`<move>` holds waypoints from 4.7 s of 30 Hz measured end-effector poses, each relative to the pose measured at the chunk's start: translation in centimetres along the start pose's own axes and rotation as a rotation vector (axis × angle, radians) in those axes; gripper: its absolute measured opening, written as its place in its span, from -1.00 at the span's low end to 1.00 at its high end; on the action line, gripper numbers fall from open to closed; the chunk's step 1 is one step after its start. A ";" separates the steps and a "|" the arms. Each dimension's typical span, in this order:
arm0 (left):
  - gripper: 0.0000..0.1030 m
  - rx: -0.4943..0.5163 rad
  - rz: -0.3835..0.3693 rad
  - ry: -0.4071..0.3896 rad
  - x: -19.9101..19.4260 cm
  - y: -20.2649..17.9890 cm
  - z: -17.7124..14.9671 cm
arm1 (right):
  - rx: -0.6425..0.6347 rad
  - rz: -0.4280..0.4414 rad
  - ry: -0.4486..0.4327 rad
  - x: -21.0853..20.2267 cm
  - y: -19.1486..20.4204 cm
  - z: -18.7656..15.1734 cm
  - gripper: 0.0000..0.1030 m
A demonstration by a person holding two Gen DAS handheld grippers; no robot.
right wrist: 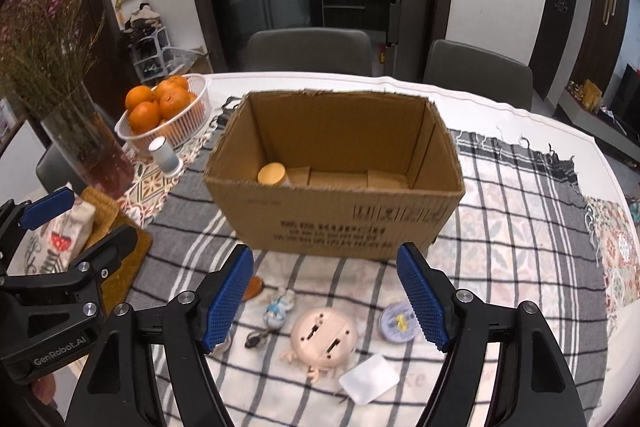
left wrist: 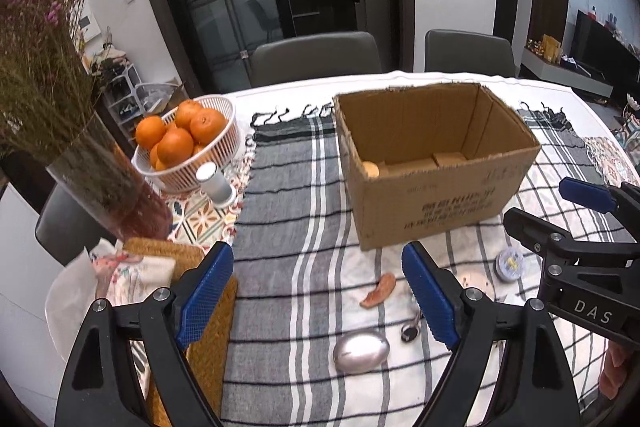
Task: Organize rigid objects
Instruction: 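Withdraw both open tools from the box back over the remaining objects, then grasp the silver egg with the left tool while the right tool grasps the beige toy, then lift the silver egg with the left tool while the right tool carries the beige toy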
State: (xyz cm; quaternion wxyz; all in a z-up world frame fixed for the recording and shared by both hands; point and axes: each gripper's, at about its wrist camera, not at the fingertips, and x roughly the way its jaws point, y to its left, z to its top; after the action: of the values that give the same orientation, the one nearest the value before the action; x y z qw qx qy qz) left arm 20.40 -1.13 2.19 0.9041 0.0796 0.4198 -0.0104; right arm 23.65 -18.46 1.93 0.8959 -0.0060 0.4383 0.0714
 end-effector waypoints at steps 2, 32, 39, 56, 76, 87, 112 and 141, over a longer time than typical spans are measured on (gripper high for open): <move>0.69 -0.006 -0.006 0.016 0.2 0.0 -0.7 | -0.001 -0.002 0.010 0.1 0.2 -0.6 0.50; 0.69 -0.069 -0.063 0.293 6.7 -1.3 -8.0 | 0.042 0.031 0.236 6.7 -0.7 -6.6 0.51; 0.69 -0.072 -0.055 0.344 8.5 -1.7 -8.9 | 0.100 0.055 0.323 9.1 -1.5 -7.7 0.51; 0.69 -0.102 -0.079 0.451 12.1 -2.5 -10.3 | 0.110 0.078 0.399 12.9 -1.7 -8.7 0.51; 0.27 -0.166 -0.150 0.512 15.4 -2.1 -11.3 | 0.131 0.107 0.425 15.5 -1.0 -8.8 0.52; 0.25 -0.148 -0.149 0.456 14.3 -2.7 -11.3 | 0.140 0.095 0.404 14.4 -1.4 -9.5 0.46; 0.25 -0.118 -0.137 0.223 7.1 -2.0 -5.9 | 0.114 0.051 0.209 6.6 -1.6 -6.7 0.46; 0.25 -0.022 -0.167 0.005 0.6 -3.3 2.2 | 0.125 0.007 -0.039 -1.1 -3.6 -0.1 0.46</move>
State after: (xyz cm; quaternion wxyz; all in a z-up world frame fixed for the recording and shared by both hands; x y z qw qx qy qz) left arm 22.19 -4.65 2.65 0.8998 0.0343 0.4273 -0.0808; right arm 23.36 -22.14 2.55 0.9027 0.0530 0.4244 0.0473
